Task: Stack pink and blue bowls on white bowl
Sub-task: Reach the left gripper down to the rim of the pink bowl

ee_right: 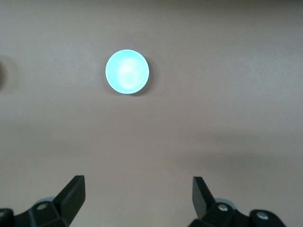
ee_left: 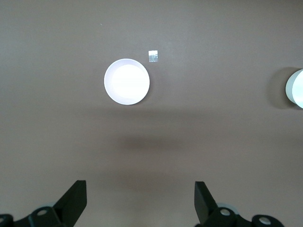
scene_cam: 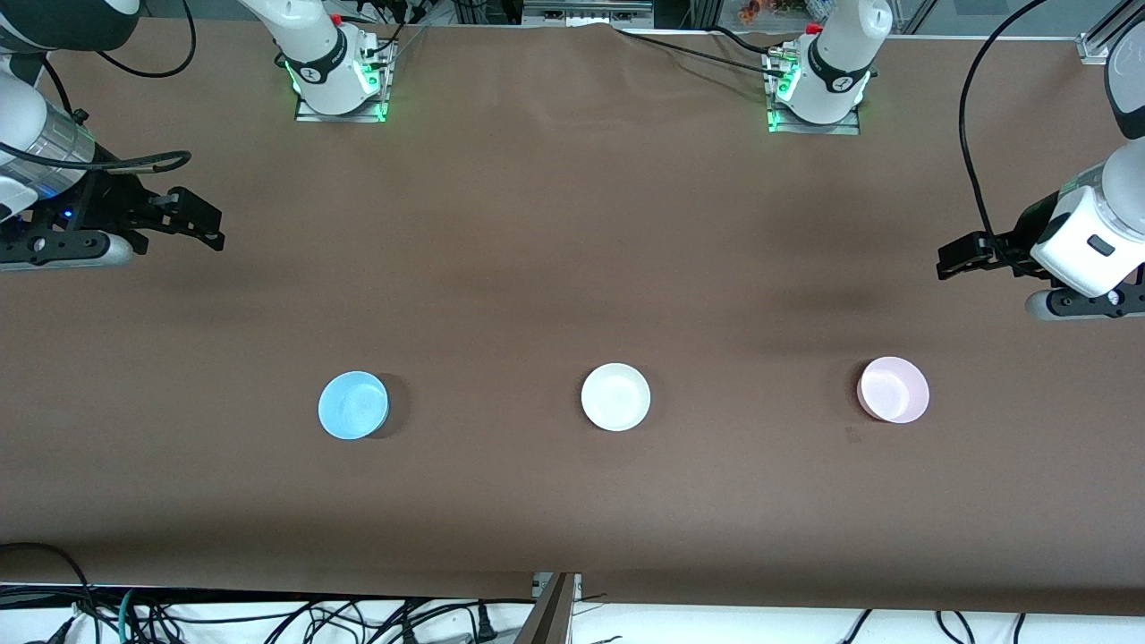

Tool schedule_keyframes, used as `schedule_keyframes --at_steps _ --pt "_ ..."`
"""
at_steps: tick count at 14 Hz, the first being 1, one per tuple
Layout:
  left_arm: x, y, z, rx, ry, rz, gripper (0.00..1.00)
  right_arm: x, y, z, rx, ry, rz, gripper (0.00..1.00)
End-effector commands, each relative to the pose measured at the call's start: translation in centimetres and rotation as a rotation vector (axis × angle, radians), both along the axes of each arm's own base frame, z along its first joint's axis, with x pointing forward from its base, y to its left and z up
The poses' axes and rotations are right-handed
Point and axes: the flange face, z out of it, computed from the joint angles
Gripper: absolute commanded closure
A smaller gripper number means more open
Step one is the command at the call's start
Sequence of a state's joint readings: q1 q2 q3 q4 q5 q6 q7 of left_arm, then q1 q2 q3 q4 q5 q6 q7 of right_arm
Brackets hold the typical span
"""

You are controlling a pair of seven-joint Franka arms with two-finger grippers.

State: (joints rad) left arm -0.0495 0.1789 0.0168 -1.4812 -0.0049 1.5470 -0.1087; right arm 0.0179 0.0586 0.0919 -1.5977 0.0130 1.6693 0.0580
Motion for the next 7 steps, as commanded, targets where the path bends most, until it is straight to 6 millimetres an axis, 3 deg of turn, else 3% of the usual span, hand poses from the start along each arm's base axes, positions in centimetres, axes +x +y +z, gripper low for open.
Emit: schedule_keyframes --at_steps 1,3,6,7 --pt "-0.4 0.3 0.4 0.012 -0.001 0.000 0.00 -0.3 -0.1 0.1 -0.011 0.001 0.009 0.00" --pt "-0.4 0.3 0.5 0.012 -0.003 -0.002 0.00 -0.3 -0.1 0.1 -0.011 0.001 0.009 0.00" --pt "-0.4 2.2 0.4 -0.012 -0.003 0.025 0.00 -0.3 -0.1 0.1 -0.013 0.002 0.009 0.00" --pt "-0.4 4.1 0.2 -0.025 0.002 0.055 0.00 -0.3 -0.1 0.1 -0.013 0.002 0.009 0.00"
